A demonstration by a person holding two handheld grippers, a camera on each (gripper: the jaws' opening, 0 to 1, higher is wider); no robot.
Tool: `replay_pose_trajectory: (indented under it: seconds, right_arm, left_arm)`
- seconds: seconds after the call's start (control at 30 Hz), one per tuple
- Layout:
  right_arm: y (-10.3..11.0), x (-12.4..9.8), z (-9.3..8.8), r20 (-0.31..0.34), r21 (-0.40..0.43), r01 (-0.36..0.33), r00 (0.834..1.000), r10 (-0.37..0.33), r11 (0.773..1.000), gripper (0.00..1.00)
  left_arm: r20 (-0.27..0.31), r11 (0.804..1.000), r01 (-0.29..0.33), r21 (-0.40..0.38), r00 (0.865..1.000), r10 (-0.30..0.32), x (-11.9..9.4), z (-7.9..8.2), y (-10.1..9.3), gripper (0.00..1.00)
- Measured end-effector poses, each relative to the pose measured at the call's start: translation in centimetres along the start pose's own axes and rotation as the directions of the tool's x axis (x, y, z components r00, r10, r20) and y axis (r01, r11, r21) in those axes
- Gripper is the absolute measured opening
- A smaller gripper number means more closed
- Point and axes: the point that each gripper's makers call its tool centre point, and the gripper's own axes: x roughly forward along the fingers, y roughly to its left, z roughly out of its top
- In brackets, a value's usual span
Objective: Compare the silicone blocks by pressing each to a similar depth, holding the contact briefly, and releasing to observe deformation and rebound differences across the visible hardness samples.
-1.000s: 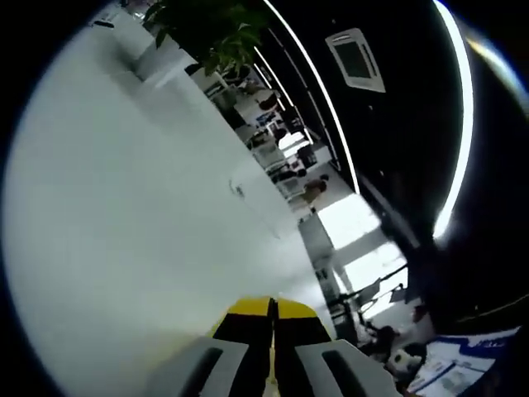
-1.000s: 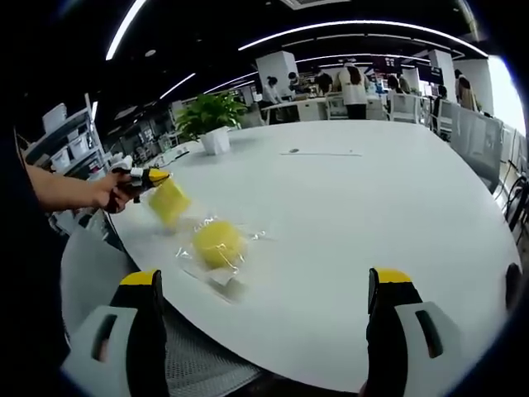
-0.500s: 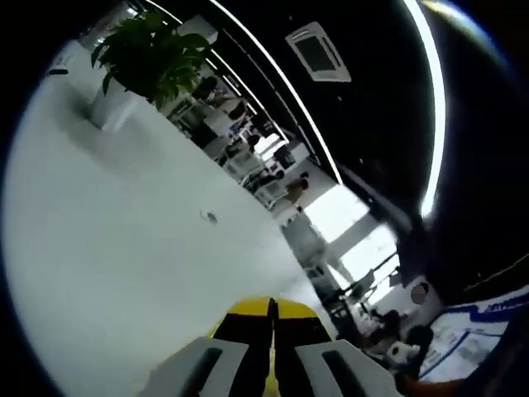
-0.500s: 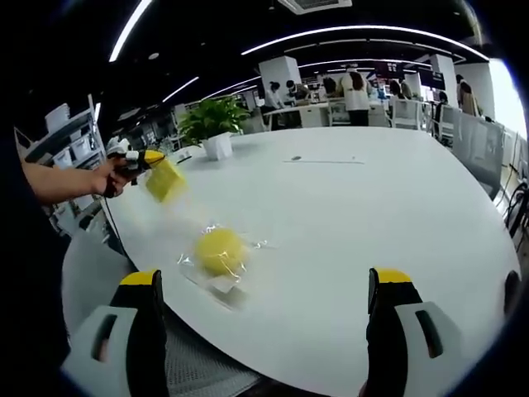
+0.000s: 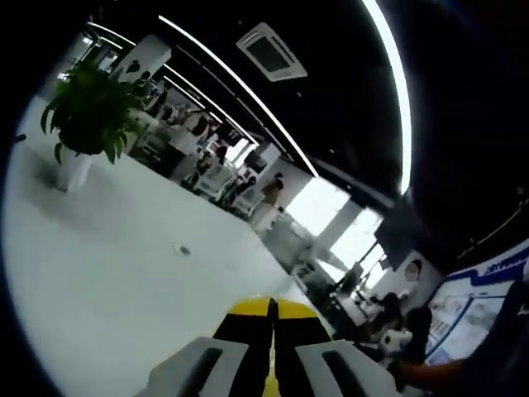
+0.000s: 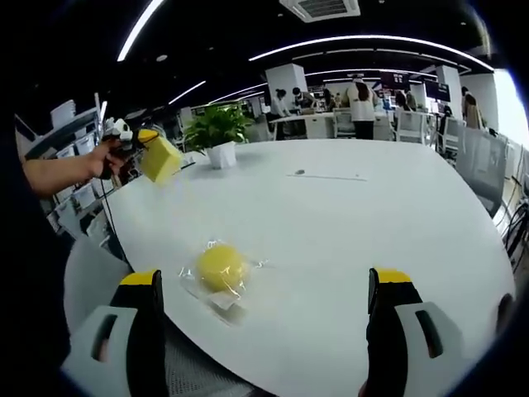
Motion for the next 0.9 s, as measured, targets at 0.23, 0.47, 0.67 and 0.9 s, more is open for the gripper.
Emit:
replay_pose_trajectory:
  seconds: [0.23,0.47,0.67,0.9]
  right_arm:
    - [0.2,-0.2,2.0,0.025,-0.017,-0.016,1.000,0.017,1.000,0.97]
    - [0.7,-0.2,4.4,0.070,-0.026,-0.045,0.996,0.047,0.999,0.97]
    - [1.8,-0.3,6.8,0.109,-0.033,-0.082,0.990,0.085,0.996,0.97]
    - [2.6,-0.2,8.3,0.117,-0.058,-0.109,0.986,0.115,0.992,0.97]
  left_arm:
    - [0.015,0.998,0.054,0.031,0.998,-0.055,-0.1,2.4,-2.4,0.00]
    - [0.001,0.991,0.086,0.102,0.996,-0.086,0.0,4.0,-4.5,0.00]
    - [-0.008,0.979,0.146,0.142,0.989,-0.146,-0.1,5.6,-7.1,0.00]
    - [-0.020,0.964,0.201,0.176,0.979,-0.200,-0.1,6.3,-9.8,0.00]
